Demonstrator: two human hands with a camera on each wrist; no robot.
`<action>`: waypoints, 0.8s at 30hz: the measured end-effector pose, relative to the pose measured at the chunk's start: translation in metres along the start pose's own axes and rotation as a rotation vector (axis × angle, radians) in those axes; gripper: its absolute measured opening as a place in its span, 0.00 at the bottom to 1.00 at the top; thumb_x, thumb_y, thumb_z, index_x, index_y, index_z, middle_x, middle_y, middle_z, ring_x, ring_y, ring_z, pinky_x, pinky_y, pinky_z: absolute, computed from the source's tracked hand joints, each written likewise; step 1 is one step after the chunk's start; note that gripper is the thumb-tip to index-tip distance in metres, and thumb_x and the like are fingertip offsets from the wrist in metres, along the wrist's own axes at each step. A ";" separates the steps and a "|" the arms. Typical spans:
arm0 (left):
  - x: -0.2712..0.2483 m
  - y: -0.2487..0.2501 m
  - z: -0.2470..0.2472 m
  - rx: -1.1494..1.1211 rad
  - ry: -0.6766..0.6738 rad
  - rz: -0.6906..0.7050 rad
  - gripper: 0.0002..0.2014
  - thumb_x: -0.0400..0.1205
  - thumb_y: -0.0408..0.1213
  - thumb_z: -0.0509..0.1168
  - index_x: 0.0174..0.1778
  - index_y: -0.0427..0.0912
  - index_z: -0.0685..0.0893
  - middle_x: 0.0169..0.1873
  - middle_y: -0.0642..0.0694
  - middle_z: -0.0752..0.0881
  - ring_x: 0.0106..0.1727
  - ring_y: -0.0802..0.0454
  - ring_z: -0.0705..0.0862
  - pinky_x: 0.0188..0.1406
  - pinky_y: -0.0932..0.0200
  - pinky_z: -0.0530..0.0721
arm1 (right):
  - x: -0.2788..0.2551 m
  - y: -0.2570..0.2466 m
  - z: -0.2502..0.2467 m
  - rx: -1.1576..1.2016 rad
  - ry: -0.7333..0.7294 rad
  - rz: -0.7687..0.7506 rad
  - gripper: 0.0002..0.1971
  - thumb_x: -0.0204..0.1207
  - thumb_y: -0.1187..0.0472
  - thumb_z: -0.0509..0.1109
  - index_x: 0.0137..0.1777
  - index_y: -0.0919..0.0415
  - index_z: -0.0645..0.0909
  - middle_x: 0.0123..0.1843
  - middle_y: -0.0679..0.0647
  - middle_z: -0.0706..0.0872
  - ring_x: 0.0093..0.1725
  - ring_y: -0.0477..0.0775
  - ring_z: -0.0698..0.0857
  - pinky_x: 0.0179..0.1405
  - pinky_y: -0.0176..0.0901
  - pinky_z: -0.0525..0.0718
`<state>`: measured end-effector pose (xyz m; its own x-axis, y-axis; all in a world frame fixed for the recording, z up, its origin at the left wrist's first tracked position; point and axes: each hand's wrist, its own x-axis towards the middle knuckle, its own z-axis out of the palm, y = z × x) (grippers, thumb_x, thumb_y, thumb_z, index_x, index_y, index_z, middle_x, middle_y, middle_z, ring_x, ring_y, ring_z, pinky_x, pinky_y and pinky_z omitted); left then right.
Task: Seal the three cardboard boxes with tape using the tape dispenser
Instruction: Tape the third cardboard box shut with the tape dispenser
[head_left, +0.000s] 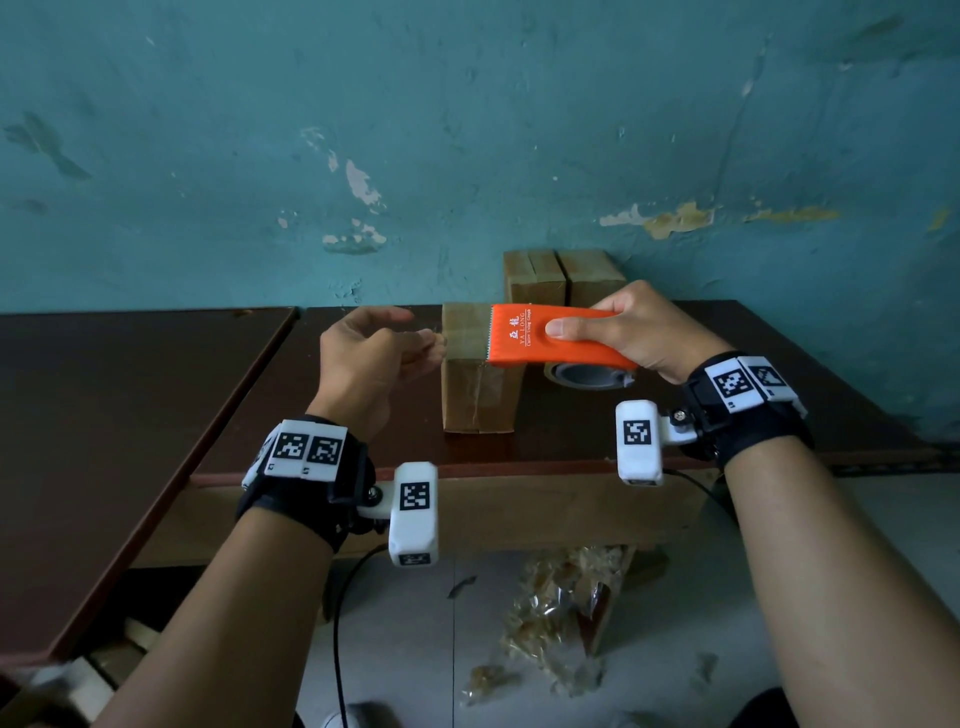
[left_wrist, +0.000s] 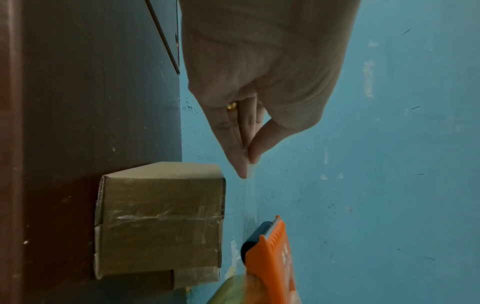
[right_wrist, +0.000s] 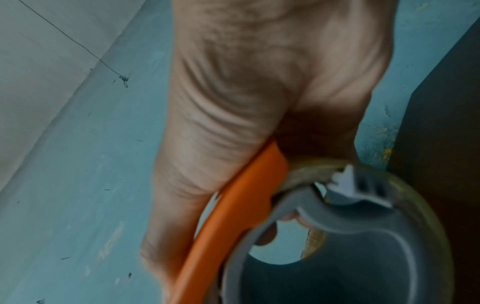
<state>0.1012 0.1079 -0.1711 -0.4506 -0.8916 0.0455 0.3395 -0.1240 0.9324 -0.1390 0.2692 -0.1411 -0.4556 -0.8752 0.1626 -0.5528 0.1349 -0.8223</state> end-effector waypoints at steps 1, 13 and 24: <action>0.000 -0.001 0.000 0.006 -0.001 -0.002 0.16 0.81 0.15 0.71 0.63 0.28 0.82 0.36 0.34 0.94 0.44 0.39 0.96 0.45 0.52 0.95 | 0.001 0.001 0.000 -0.002 -0.006 -0.002 0.31 0.63 0.36 0.85 0.46 0.68 0.93 0.36 0.65 0.93 0.28 0.53 0.89 0.21 0.37 0.80; 0.007 -0.001 -0.017 0.071 0.040 -0.003 0.18 0.81 0.17 0.73 0.66 0.26 0.81 0.50 0.25 0.93 0.48 0.37 0.96 0.45 0.54 0.94 | -0.009 0.019 -0.015 0.001 0.034 0.044 0.34 0.60 0.35 0.84 0.46 0.70 0.93 0.38 0.70 0.93 0.29 0.57 0.90 0.21 0.39 0.82; 0.013 -0.011 -0.017 0.087 0.057 -0.050 0.25 0.76 0.28 0.83 0.67 0.26 0.85 0.50 0.30 0.94 0.47 0.41 0.96 0.49 0.52 0.95 | -0.003 0.027 -0.012 0.002 0.137 0.069 0.27 0.71 0.35 0.83 0.43 0.63 0.87 0.38 0.61 0.92 0.33 0.54 0.91 0.35 0.46 0.85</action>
<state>0.1058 0.0900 -0.1865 -0.4162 -0.9091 -0.0196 0.2440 -0.1325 0.9607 -0.1607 0.2813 -0.1568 -0.5836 -0.7923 0.1781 -0.5155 0.1920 -0.8351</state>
